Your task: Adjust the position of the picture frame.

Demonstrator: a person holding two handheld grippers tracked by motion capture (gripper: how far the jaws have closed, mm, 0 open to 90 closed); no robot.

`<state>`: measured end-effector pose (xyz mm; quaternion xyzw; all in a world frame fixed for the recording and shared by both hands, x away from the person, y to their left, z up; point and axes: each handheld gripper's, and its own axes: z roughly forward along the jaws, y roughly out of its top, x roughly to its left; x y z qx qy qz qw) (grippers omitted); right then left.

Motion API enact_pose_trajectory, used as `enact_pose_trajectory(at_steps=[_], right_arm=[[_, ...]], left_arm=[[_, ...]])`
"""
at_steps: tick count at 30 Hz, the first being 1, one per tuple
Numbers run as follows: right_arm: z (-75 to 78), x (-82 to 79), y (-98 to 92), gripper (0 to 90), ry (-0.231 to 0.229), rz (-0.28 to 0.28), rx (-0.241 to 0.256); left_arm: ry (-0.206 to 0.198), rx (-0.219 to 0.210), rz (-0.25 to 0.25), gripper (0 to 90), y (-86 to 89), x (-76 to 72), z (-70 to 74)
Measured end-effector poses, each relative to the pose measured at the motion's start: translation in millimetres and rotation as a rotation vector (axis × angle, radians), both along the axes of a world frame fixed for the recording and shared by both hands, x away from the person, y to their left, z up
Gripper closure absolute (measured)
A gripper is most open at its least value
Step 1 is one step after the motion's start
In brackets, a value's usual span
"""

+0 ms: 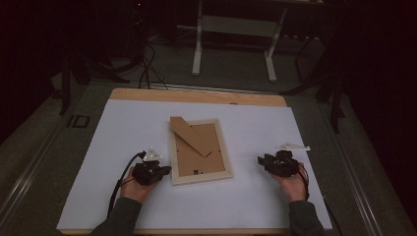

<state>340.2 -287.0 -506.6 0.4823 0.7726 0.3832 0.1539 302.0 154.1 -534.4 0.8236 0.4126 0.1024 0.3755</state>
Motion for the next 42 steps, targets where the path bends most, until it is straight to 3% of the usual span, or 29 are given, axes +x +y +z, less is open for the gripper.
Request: enact_pose_trajectory(at_steps=[6, 7, 13, 18, 26, 30, 42], right_arm=[[1.0, -1.7, 5.7, 75.1, -0.006, 0.034, -0.015], [1.2, -2.5, 9.4, 80.2, -0.011, 0.050, -0.026], [0.2, -3.3, 17.9, 87.7, -0.014, 0.083, -0.040], [-1.1, -3.7, 26.7, 89.5, -0.012, 0.105, -0.048], [-2.5, -5.0, 44.6, 89.8, -0.001, 0.156, 0.000], [-5.1, -6.4, 53.8, 89.9, 0.006, 0.171, 0.015], [-5.6, -7.8, 76.7, 89.9, -0.002, 0.209, 0.010]], left_arm=[[-0.001, 0.004, -0.010, 90.0, -2.9, -0.4, 0.2], [-0.003, 0.007, -0.017, 90.0, -4.3, -0.5, 0.2], [-0.006, 0.007, -0.033, 90.0, -11.1, -1.3, -0.2], [-0.009, 0.004, -0.044, 90.0, -15.4, -1.3, -0.6], [-0.014, -0.013, -0.059, 90.0, -26.7, -0.1, -2.2], [-0.032, 0.000, -0.063, 90.0, -32.2, -1.0, -2.4], [-0.006, -0.058, -0.101, 90.0, -49.0, 6.5, -5.2]])
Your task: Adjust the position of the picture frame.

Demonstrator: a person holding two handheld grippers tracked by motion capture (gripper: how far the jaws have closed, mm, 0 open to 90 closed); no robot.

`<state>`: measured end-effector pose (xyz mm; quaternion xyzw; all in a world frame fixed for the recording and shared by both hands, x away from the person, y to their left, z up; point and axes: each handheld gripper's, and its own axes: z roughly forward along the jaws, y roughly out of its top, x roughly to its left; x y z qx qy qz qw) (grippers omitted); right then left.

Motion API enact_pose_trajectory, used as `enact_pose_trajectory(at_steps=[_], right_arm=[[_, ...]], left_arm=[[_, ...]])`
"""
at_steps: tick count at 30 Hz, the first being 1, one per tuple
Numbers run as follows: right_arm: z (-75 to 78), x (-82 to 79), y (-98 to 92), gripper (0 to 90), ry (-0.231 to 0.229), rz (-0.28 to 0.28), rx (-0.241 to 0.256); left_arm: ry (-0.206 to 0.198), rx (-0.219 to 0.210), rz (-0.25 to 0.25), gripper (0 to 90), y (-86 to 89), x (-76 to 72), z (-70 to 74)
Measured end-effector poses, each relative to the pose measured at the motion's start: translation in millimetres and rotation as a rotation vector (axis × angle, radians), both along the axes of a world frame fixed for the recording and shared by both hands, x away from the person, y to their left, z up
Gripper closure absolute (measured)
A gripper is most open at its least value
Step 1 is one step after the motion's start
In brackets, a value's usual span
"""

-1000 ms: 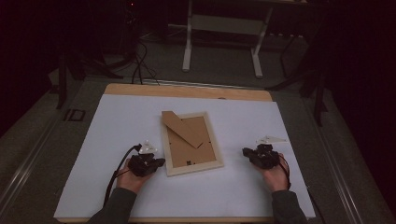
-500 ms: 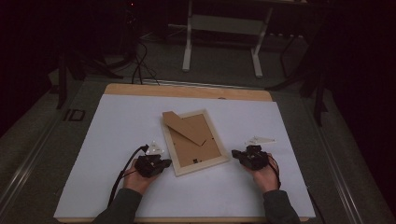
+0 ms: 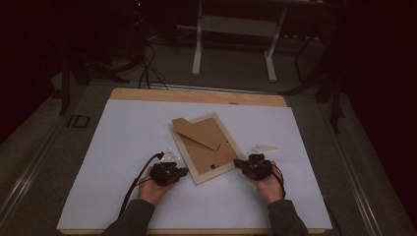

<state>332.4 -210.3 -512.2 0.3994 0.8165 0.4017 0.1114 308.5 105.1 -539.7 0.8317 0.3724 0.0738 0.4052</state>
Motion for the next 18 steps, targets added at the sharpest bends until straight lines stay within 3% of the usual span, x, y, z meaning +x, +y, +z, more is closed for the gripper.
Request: enact_pose_trajectory(at_steps=[4, 18], right_arm=[[-0.5, 0.7, 8.0, 89.9, -0.002, 0.015, 0.003], [-2.6, 0.0, 28.5, 89.9, 0.005, 0.055, 0.006]], left_arm=[[0.008, -0.015, -0.023, 90.0, -8.9, 1.9, 1.6], [-0.035, 0.073, -0.096, 90.0, -53.9, 5.1, 7.9]])
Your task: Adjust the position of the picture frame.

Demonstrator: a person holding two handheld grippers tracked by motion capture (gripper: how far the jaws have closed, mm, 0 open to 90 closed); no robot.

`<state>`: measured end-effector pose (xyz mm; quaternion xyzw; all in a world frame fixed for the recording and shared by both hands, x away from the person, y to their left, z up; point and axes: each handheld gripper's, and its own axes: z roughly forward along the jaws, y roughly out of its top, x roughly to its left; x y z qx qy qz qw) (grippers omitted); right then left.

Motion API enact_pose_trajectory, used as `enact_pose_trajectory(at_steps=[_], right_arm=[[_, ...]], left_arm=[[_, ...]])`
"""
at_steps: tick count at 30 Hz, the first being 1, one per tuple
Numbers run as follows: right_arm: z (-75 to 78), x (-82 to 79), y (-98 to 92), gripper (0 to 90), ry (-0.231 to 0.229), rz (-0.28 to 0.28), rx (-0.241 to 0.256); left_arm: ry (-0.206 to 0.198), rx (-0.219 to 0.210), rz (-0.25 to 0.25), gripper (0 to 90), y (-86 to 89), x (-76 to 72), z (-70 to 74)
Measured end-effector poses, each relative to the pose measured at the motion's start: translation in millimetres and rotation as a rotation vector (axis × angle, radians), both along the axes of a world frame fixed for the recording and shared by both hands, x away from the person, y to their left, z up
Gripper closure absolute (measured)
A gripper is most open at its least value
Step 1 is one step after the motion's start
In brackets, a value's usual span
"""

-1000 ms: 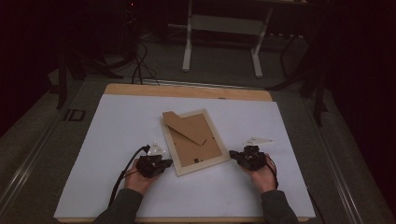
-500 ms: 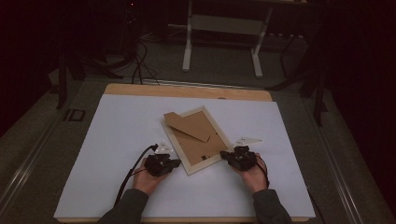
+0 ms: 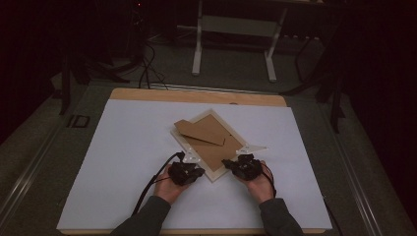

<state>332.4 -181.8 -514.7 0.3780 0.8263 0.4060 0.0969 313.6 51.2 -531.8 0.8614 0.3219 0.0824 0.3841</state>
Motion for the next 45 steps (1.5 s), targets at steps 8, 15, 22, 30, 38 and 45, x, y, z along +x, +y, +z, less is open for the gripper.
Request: enact_pose_trajectory(at_steps=[8, 15, 22, 30, 38, 45], right_arm=[[-1.9, 0.6, 7.2, 89.9, 0.006, 0.010, 0.001], [-5.9, 2.5, 10.3, 89.8, 0.011, -0.006, 0.001], [-9.0, 2.9, 15.1, 89.9, 0.009, -0.017, -0.020], [-7.2, 0.9, 18.1, 90.0, -0.014, -0.009, -0.085], [-4.5, 0.4, 12.4, 90.0, -0.013, 0.024, -0.123], [-3.2, -0.9, 1.7, 90.0, -0.008, 0.029, -0.139]], left_arm=[[0.000, -0.018, -0.023, 90.0, -20.3, 2.8, -1.5], [0.006, -0.021, -0.040, 90.0, -28.8, 3.3, -3.3], [-0.007, 0.019, 0.003, 90.0, -12.8, 4.6, -0.6], [-0.026, 0.017, 0.091, 90.0, 13.1, 9.1, 10.1], [-0.017, 0.003, 0.167, 90.0, 40.1, 13.7, 11.0], [-0.028, 0.037, 0.217, 90.0, 59.0, 3.9, 6.3]])
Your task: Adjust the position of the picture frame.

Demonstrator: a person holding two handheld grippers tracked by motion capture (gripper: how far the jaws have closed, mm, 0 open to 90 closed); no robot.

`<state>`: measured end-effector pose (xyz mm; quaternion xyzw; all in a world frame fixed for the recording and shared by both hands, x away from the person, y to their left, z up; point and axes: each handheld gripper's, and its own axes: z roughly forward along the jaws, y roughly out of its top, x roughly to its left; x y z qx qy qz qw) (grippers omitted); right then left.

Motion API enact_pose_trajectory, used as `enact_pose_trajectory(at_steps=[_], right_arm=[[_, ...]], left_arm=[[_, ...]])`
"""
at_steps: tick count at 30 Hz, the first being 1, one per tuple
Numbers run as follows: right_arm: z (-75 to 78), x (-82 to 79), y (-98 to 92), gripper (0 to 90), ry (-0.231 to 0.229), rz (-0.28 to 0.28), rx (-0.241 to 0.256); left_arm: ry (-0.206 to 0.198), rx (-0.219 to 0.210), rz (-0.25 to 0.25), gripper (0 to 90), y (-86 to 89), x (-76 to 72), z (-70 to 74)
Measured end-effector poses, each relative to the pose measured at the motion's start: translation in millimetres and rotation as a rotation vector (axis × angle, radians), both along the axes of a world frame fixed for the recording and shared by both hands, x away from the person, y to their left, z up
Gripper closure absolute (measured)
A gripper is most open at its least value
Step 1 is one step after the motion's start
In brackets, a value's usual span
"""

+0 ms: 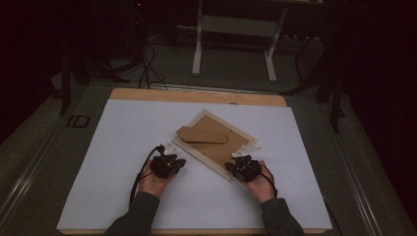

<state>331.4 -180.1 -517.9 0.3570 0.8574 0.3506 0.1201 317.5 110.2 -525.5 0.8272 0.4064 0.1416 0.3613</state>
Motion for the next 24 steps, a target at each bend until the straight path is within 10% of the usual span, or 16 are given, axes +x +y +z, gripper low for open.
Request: enact_pose_trajectory(at_steps=[24], right_arm=[[3.3, 3.5, -46.3, 90.0, 0.050, -0.048, 0.008]], left_arm=[[0.006, -0.020, 0.087, 90.0, 18.3, 8.2, -8.5]])
